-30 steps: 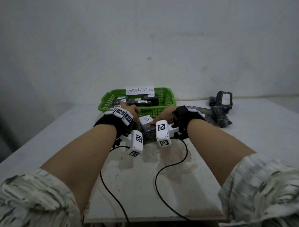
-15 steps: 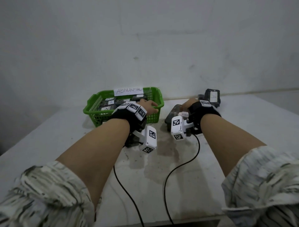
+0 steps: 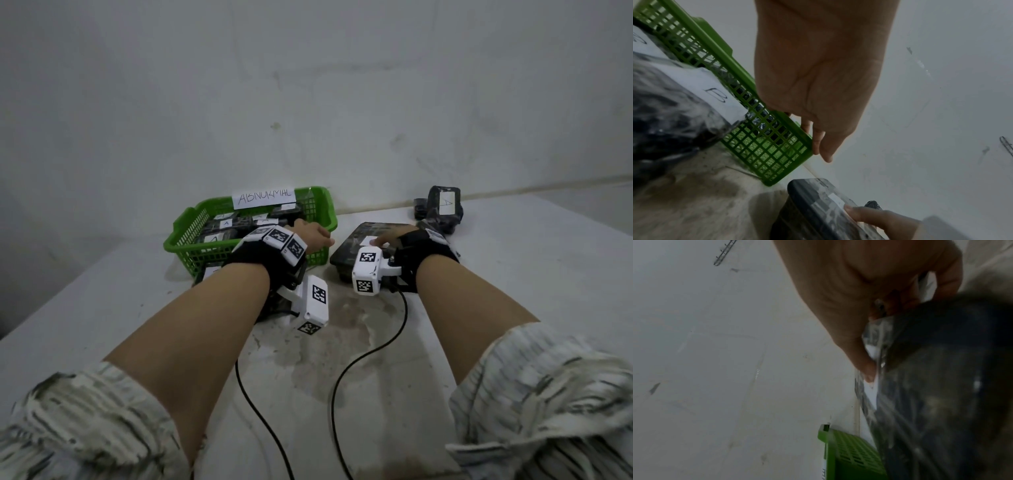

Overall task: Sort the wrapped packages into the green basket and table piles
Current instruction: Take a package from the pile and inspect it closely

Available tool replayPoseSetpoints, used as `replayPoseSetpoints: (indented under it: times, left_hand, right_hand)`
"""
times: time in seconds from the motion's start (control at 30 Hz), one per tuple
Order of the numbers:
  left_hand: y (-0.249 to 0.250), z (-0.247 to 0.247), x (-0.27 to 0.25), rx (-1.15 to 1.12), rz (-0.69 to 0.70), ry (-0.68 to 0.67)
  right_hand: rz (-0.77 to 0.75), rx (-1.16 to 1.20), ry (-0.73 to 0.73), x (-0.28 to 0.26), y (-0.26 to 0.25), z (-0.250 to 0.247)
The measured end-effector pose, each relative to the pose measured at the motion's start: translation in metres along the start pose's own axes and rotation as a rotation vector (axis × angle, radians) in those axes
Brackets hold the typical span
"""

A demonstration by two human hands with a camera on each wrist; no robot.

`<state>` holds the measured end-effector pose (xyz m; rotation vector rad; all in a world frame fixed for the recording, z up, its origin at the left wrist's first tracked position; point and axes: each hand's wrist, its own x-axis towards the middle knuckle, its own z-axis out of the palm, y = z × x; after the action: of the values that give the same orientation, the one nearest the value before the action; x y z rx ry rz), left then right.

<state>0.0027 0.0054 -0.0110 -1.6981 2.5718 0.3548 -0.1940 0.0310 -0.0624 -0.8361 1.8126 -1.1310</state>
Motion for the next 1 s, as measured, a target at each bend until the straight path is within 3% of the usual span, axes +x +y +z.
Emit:
replayPoseSetpoints:
  times: [0.1, 0.17, 0.23, 0.43, 0.53, 0.63, 0.7, 0.83, 1.0]
  left_hand:
    - [-0.004, 0.003, 0.004, -0.027, 0.002, 0.010]
    - [-0.006, 0.004, 0.006, -0.062, 0.014, 0.017]
    - [-0.009, 0.004, 0.008, -0.094, 0.030, 0.020]
    - [-0.014, -0.008, 0.005, -0.354, 0.054, 0.109]
    - [-0.014, -0.022, 0.003, -0.694, 0.057, 0.180]
    - [-0.018, -0.035, -0.002, -1.181, 0.037, 0.181]
    - [-0.022, -0.042, -0.010, -1.372, 0.024, 0.183]
    - [-0.049, -0.052, -0.008, -1.513, -0.018, 0.291]
    - [-0.082, -0.053, -0.008, -1.482, 0.014, 0.259]
  right_hand:
    - [0.033, -0.077, 0.066, 0.029, 0.005, -0.008]
    - [0.057, -0.064, 0.085, 0.009, -0.005, -0.004]
    - [-0.017, 0.005, 0.161, -0.016, -0.016, -0.001]
    - [-0.158, 0.473, 0.294, -0.031, -0.046, 0.000]
    - [-0.250, 0.719, 0.216, -0.037, -0.059, 0.008]
    - [-0.283, 0.805, 0.085, -0.045, -0.072, 0.030]
    - [-0.271, 0.867, 0.009, -0.048, -0.078, 0.043]
    - [-0.264, 0.815, -0.090, -0.045, -0.082, 0.062]
    - [-0.317, 0.456, -0.082, -0.036, -0.081, 0.064]
